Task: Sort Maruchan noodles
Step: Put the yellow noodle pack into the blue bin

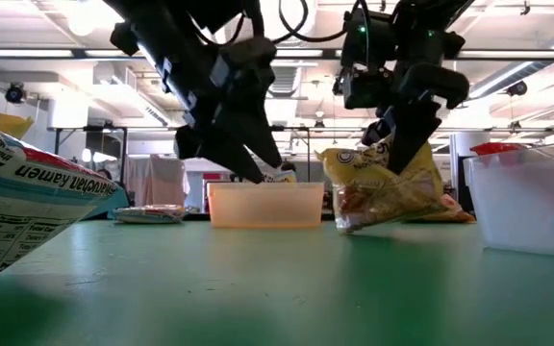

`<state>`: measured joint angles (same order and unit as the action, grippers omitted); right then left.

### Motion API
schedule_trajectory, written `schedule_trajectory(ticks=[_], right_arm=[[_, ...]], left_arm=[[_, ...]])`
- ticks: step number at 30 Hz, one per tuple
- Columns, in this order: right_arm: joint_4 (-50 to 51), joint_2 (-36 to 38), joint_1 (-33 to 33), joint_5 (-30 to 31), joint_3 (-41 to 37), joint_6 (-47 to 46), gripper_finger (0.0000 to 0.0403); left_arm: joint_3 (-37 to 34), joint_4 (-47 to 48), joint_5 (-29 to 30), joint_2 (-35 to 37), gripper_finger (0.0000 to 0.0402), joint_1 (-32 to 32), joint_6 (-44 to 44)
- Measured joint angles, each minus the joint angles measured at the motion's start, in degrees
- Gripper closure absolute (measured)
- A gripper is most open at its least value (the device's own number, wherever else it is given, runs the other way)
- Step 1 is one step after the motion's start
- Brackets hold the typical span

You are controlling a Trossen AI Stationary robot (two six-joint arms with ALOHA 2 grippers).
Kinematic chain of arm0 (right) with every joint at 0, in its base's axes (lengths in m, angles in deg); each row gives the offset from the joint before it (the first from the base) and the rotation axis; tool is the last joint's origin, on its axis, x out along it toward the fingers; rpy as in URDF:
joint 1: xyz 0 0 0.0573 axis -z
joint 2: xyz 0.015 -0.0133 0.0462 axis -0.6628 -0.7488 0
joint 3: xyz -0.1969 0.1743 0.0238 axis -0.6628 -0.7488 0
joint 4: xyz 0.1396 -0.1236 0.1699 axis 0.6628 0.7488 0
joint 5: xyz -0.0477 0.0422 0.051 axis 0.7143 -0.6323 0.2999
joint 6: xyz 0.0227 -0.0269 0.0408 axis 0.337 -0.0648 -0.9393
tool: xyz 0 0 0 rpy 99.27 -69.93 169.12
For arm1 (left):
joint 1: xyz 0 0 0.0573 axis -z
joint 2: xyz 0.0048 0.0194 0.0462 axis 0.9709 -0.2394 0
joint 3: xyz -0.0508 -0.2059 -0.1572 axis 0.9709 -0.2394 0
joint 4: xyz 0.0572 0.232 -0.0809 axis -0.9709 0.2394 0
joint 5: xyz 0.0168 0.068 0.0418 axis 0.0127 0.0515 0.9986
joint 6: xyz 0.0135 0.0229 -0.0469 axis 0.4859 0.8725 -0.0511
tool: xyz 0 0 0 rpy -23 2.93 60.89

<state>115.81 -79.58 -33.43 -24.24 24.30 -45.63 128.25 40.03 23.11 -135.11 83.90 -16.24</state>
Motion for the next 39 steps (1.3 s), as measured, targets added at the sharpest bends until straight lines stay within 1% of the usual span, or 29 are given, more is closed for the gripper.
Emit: schedule_trajectory(ticks=[2,5,12,14,18,19,21,24,26,31,39], right_arm=[[1.6,0.1,0.3,-0.9,0.4,0.1,0.0284],[2.9,0.4,0.9,-1.0,2.0,1.3,0.0286],[3.6,3.5,3.9,-1.0,4.3,2.2,0.0280],[3.4,4.8,5.0,-1.0,4.2,2.2,0.0282],[3.3,7.6,6.2,-1.1,3.6,2.1,0.0286],[3.3,8.3,6.2,-1.3,3.5,2.1,0.0286],[3.2,9.6,6.2,-1.5,3.5,2.1,0.0283],[3.0,11.1,6.2,-3.9,3.5,2.0,0.0280],[3.1,11.4,6.2,-4.0,3.5,2.5,0.0281],[2.5,10.8,6.1,-4.2,3.5,7.7,0.0287],[0.4,10.6,6.1,-6.8,3.5,14.8,0.0282]], left_arm=[[0.0,-0.7,3.6,0.0,0.0208,-0.5,1.8],[-0.1,-3.3,6.4,0.0,0.0208,-1.2,5.1],[-0.1,-16.4,11.1,0.0,0.0208,-1.2,18.1],[-0.1,-18.6,13.1,0.0,0.0208,-1.2,20.1],[-0.1,-20.0,18.5,0.0,0.0208,-1.3,21.9],[-0.1,-20.6,19.0,0.0,0.0208,-1.4,22.4],[-0.1,-21.8,19.3,0.1,0.0208,-1.7,23.9],[-0.1,-22.8,19.2,0.1,0.0208,-1.9,25.9],[-0.1,-24.7,19.2,0.2,0.0208,-2.1,27.7],[-0.1,-27.4,20.0,0.3,0.0208,-2.3,31.8],[-0.1,-29.5,19.9,0.3,0.0208,-2.3,32.0]])
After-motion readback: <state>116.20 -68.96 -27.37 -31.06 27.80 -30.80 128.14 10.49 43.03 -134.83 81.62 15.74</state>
